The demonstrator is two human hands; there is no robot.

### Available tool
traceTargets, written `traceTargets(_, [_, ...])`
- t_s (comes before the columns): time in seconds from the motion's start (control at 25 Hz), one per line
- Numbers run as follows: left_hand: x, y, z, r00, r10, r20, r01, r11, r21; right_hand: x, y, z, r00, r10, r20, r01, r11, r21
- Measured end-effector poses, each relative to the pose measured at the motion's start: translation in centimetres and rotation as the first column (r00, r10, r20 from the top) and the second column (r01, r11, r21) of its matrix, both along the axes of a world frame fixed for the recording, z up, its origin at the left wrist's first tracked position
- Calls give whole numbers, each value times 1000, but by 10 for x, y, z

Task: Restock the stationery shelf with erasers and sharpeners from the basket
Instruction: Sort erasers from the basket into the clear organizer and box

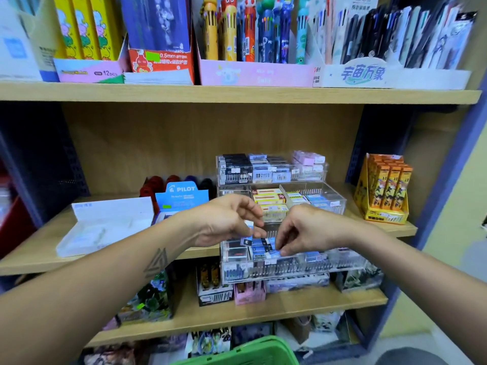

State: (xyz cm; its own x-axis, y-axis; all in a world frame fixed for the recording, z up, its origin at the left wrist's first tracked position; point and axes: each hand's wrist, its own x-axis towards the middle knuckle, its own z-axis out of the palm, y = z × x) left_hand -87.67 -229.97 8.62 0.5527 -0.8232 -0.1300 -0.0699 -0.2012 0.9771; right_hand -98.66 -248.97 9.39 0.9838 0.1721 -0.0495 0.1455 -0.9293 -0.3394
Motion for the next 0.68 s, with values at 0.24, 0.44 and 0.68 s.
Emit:
traceTargets(0.24, [-2,9,-7,994,108,-32,-110,992,-56,15,14,-4,1000,20,-19,-20,1000,-12])
traceTargets(0.44, [-3,16,-2,985,137,-105,-152,977,-153,22,20,-10,997,48,-54,-52,996,-75])
traceTargets(0.68, [-7,15,-1,990,136,-47,-142,977,-159,24,22,-18,991,85,-103,-100,984,-150])
